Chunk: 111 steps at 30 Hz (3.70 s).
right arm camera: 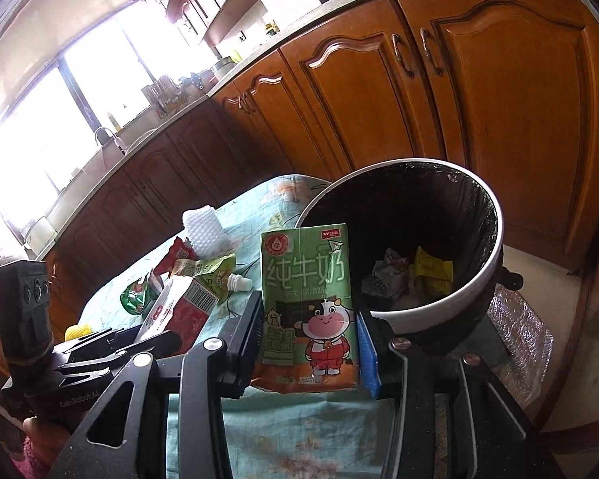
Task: Collect trash
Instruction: 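Carry both milk cartons with both tools over the trash bin, then open both tools to drop the two milk cartons into the bin, then move both open tools back over the table toward the remaining trash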
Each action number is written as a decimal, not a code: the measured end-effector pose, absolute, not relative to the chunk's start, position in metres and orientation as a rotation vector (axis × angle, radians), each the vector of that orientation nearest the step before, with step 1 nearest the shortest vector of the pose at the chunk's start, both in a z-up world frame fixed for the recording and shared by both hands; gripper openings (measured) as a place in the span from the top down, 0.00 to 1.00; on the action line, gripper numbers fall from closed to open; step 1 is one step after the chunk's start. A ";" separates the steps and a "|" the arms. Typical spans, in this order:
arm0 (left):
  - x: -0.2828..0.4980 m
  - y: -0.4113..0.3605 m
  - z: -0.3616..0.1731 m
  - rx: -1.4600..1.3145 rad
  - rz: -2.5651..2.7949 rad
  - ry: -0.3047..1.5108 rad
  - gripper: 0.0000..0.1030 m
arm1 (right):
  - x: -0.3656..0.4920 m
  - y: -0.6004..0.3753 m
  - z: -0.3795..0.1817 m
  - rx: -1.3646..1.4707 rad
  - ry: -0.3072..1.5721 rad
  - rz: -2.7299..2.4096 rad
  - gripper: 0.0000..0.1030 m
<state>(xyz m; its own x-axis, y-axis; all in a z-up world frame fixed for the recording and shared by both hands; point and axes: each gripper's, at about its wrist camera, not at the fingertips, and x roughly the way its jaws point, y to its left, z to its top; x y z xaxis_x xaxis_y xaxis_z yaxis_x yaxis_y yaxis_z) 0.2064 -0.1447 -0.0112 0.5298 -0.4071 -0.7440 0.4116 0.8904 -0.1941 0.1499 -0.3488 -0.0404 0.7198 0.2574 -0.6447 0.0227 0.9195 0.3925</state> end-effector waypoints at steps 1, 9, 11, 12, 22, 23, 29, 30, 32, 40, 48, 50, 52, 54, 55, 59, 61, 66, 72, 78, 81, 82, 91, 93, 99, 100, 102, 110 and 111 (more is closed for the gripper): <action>0.208 -0.148 -0.011 0.010 -0.492 0.886 0.53 | 0.151 -0.351 -0.040 0.392 0.760 0.129 0.59; 0.227 -0.180 -0.006 0.044 -0.534 0.874 0.53 | 0.160 -0.377 -0.039 0.400 0.744 0.082 0.59; 0.233 -0.191 -0.004 0.057 -0.547 0.871 0.53 | 0.164 -0.384 -0.039 0.402 0.741 0.069 0.59; 0.236 -0.196 -0.004 0.064 -0.552 0.870 0.53 | 0.166 -0.387 -0.039 0.401 0.740 0.062 0.59; 0.274 -0.239 -0.004 0.107 -0.610 0.897 0.53 | 0.192 -0.410 -0.038 0.376 0.751 0.022 0.59; 0.278 -0.243 -0.005 0.109 -0.616 0.905 0.53 | 0.195 -0.412 -0.038 0.375 0.754 0.018 0.59; 0.304 -0.267 -0.019 0.128 -0.630 0.954 0.53 | 0.207 -0.423 -0.044 0.376 0.772 -0.012 0.59; 0.308 -0.270 -0.022 0.129 -0.630 0.958 0.53 | 0.209 -0.425 -0.046 0.376 0.777 -0.014 0.59; 0.316 -0.277 -0.025 0.134 -0.631 0.970 0.53 | 0.213 -0.429 -0.049 0.375 0.789 -0.019 0.59; 0.335 -0.293 -0.033 0.155 -0.611 0.993 0.48 | 0.228 -0.436 -0.056 0.375 0.825 -0.026 0.56; 0.330 -0.282 -0.029 0.105 -0.597 0.975 0.37 | 0.226 -0.443 -0.052 0.427 0.802 -0.018 0.40; 0.324 -0.272 -0.030 0.081 -0.591 0.969 0.36 | 0.222 -0.442 -0.050 0.442 0.792 -0.013 0.37; 0.316 -0.260 -0.031 0.057 -0.582 0.961 0.36 | 0.215 -0.439 -0.047 0.454 0.774 -0.006 0.27; 0.306 -0.246 -0.032 0.035 -0.564 0.948 0.36 | 0.207 -0.433 -0.044 0.460 0.755 0.004 0.20; 0.299 -0.239 -0.032 0.022 -0.555 0.944 0.35 | 0.203 -0.429 -0.043 0.460 0.748 0.010 0.19; 0.276 -0.205 -0.035 -0.042 -0.509 0.931 0.34 | 0.188 -0.409 -0.041 0.472 0.728 0.045 0.12; 0.264 -0.189 -0.036 -0.071 -0.477 0.928 0.34 | 0.181 -0.396 -0.041 0.481 0.717 0.061 0.11; 0.239 -0.144 -0.043 -0.129 -0.400 0.936 0.34 | 0.168 -0.358 -0.045 0.464 0.725 0.125 0.11; 0.216 -0.086 -0.042 -0.201 -0.312 0.937 0.34 | 0.166 -0.314 -0.049 0.427 0.759 0.215 0.11; 0.201 -0.039 -0.037 -0.258 -0.240 0.927 0.34 | 0.175 -0.282 -0.057 0.411 0.805 0.276 0.11; 0.199 -0.025 -0.037 -0.269 -0.213 0.924 0.34 | 0.176 -0.267 -0.061 0.397 0.820 0.299 0.11; 0.200 -0.021 -0.036 -0.274 -0.206 0.923 0.34 | 0.178 -0.263 -0.063 0.390 0.827 0.304 0.11; 0.204 0.017 -0.034 -0.309 -0.145 0.915 0.34 | 0.206 -0.226 -0.060 0.193 0.854 0.401 0.11; 0.206 0.027 -0.032 -0.332 -0.131 0.912 0.34 | 0.215 -0.217 -0.058 0.135 0.854 0.427 0.11; 0.220 0.053 -0.029 -0.363 -0.078 0.904 0.32 | 0.241 -0.191 -0.064 -0.025 0.864 0.503 0.11; 0.224 0.057 -0.029 -0.363 -0.071 0.902 0.31 | 0.246 -0.186 -0.067 -0.051 0.873 0.519 0.11; 0.236 0.064 -0.031 -0.362 -0.059 0.904 0.30 | 0.256 -0.178 -0.072 -0.103 0.889 0.541 0.11; 0.286 0.087 -0.050 -0.416 -0.082 0.966 0.26 | 0.284 -0.149 -0.093 -0.296 0.941 0.588 0.11; 0.290 0.088 -0.053 -0.420 -0.083 0.972 0.26 | 0.287 -0.146 -0.096 -0.309 0.948 0.594 0.11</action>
